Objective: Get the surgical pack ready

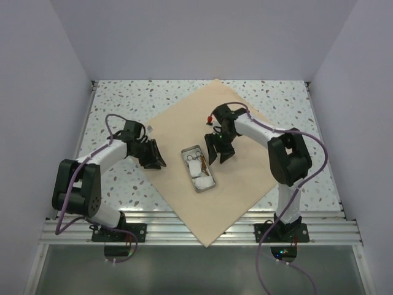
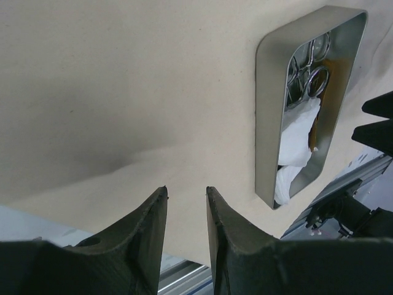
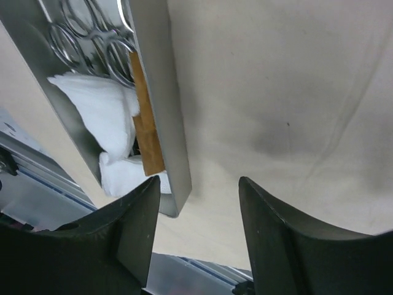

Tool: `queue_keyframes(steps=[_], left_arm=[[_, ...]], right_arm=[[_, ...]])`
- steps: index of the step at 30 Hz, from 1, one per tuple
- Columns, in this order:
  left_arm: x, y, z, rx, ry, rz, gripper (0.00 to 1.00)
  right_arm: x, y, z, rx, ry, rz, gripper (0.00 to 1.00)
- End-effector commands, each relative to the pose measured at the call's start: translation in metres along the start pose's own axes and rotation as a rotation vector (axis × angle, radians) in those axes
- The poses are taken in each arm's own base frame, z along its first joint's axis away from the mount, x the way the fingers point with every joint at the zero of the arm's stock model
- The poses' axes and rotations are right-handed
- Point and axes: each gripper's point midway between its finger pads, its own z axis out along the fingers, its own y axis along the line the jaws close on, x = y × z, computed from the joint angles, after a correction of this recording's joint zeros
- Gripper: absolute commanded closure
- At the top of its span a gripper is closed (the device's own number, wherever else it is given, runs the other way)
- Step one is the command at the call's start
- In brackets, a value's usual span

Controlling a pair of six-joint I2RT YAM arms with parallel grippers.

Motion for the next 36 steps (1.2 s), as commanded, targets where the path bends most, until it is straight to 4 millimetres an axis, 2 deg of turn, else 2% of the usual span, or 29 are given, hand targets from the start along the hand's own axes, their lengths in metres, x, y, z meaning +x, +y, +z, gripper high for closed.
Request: queue_keyframes(steps=[1,2,5,10,12,17,26,33,36], left_arm=[[-0.019,-0.025,0.001,0.063,-0.047,0.020,0.65],[-0.020,-0.026,0.000,0.064,-0.053,0.023,0.65],[-0.025,-0.026,-0.004,0.048,-0.068,0.035,0.65],[-0.030,-0.022,-0.012,-0.009,-0.090,0.045,0.65],[-0.033,-0.022,-0.019,-0.027,-0.111,0.048,0.65],[-0.044,-0.030,-0.043,-0.046,-0.186,0.079,0.62],[-0.042,-0.036,-0.070,-0.051,-0.261,0.076,0.61],[-0.043,-0.044,-0.086,-0.022,-0.331,0.124,0.55],[-0.043,-0.043,-0.085,-0.024,-0.328,0.116,0.55]], right_arm=[[-0.015,0.021,0.000,-0.022,-0.001,-0.047,0.43],[-0.022,0.024,-0.001,-0.019,-0.016,-0.052,0.45],[-0.026,0.031,0.001,-0.007,-0.022,-0.052,0.46],[-0.025,0.030,0.013,0.042,0.009,-0.034,0.54],[-0.024,0.031,0.016,0.062,0.015,-0.020,0.60],[-0.024,0.021,0.024,0.127,0.015,0.024,0.66],[-0.024,0.022,0.027,0.143,0.007,0.113,0.84],[-0.022,0.031,0.034,0.110,-0.009,0.277,1.00],[-0.021,0.031,0.032,0.135,-0.016,0.359,1.00]])
